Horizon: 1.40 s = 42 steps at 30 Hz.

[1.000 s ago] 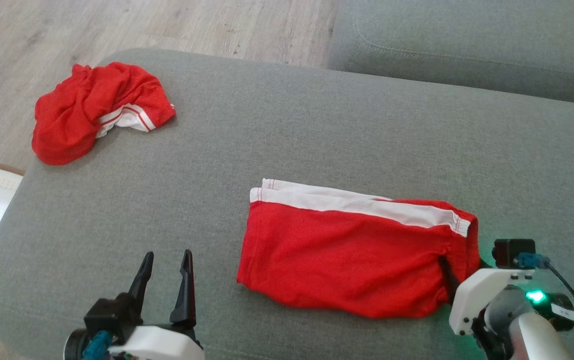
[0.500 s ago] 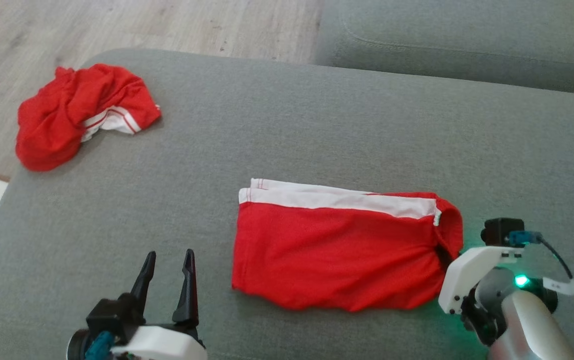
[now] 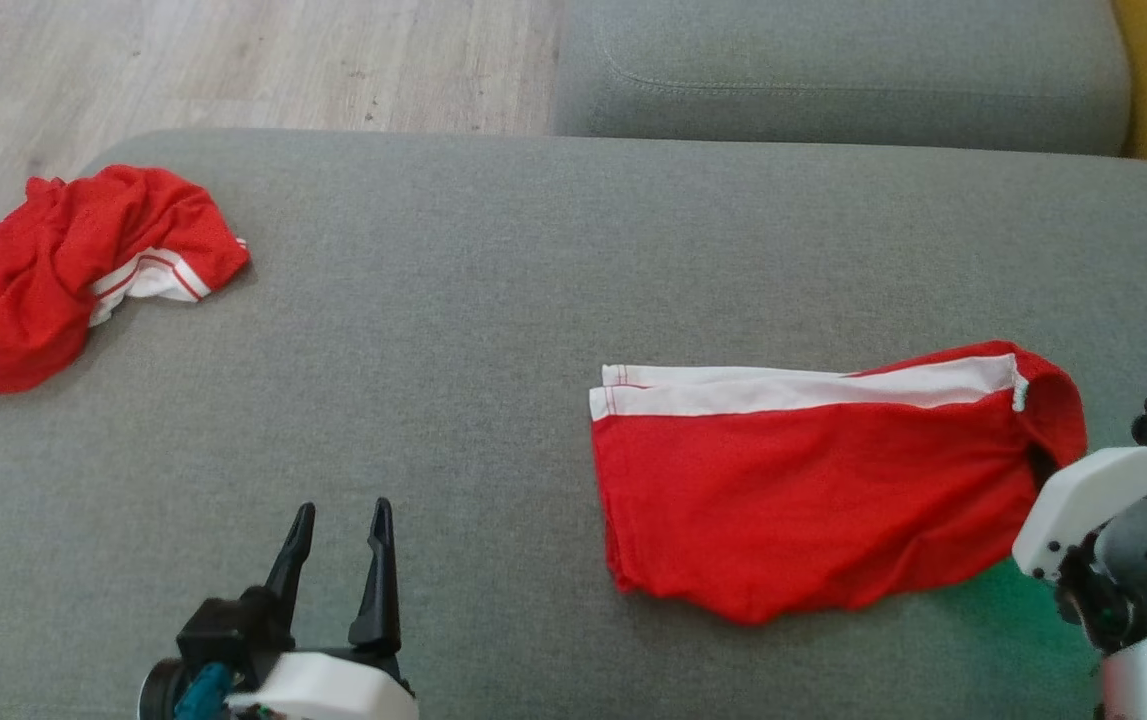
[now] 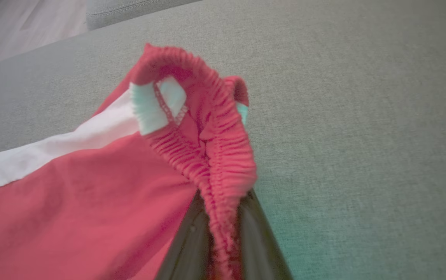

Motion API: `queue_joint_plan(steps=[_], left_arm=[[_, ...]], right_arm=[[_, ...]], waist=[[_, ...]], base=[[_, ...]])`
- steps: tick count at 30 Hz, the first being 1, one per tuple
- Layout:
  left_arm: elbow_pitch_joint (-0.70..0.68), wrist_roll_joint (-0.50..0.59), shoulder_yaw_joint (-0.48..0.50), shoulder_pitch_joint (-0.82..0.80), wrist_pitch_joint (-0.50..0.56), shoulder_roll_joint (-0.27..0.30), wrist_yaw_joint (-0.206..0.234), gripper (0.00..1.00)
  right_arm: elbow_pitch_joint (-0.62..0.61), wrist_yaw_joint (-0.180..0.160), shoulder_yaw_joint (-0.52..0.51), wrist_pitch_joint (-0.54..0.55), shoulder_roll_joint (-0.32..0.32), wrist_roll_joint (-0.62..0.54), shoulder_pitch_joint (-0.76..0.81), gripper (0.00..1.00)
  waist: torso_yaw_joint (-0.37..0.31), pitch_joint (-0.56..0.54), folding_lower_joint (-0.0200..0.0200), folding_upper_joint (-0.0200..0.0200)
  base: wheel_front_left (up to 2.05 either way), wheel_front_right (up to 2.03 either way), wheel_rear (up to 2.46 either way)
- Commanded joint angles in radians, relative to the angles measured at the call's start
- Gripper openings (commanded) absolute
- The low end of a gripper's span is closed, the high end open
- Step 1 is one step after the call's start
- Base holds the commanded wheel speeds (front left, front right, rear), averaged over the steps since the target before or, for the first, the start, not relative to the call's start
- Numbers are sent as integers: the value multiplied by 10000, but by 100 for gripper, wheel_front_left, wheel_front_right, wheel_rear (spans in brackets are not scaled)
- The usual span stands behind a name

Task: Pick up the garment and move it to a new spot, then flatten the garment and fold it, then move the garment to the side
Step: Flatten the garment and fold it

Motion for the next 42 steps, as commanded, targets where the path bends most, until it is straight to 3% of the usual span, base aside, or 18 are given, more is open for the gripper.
queue_joint_plan(steps=[1, 8, 13, 18, 26, 27, 28, 29, 30, 37, 42], left_arm=[[-203, 89, 294, -350, -129, 66, -18, 100], [-146, 103, 245, -504, -100, 62, -78, 100], [-173, 103, 182, -540, -56, 45, -76, 100], [-148, 91, 145, -572, -45, 16, -112, 100], [-94, 72, 67, -600, -18, -3, -180, 100], [-74, 70, 57, -602, -19, -6, -191, 100], [-57, 68, 48, -601, -21, -11, -197, 100], [-42, 67, 37, -601, -21, -17, -200, 100], [-29, 65, 26, -600, -19, -23, -199, 100], [-4, 34, -40, -545, 51, -7, -170, 100], [-64, 64, -92, -551, 69, -1, -141, 100]], right_arm=[[-561, 65, 260, 65, -29, 175, -182, 0], [-1759, 65, 1489, 591, 263, 1360, -73, 0], [-2561, 65, 3225, 861, 301, 2864, -257, 0], [-2394, 65, 4095, 744, 303, 3435, -355, 0], [-1069, 65, 4973, 42, 304, 4098, -678, 0], [-843, 65, 5014, -88, 305, 4168, -732, 12], [-629, 65, 5080, -222, 305, 4221, -797, 43], [-432, 65, 5168, -349, 305, 4287, -861, 89], [-268, 65, 5286, -473, 305, 4349, -926, 100], [-45, 65, 6405, -1267, 305, 4638, -1230, 100], [-294, 65, 6544, -1782, 305, 4503, -1242, 100]], waist=[[-32, 37, 0, 0], [25, 86, 0, 0], [269, 1, 0, 0], [514, -50, 0, 0], [1017, -53, 0, 0], [1055, -56, 0, 0], [1083, -57, 0, 0], [1109, -60, 0, 0], [1128, -65, 0, 0], [1026, -162, 0, 0], [823, -252, 0, 0]], base=[[0, 0, 0], [0, 0, 0], [0, 0, 0], [0, 0, 0], [0, 0, 0], [0, 0, 0], [0, 0, 0], [0, 0, 0], [0, 0, 0], [0, 0, 0], [0, 0, 0]])
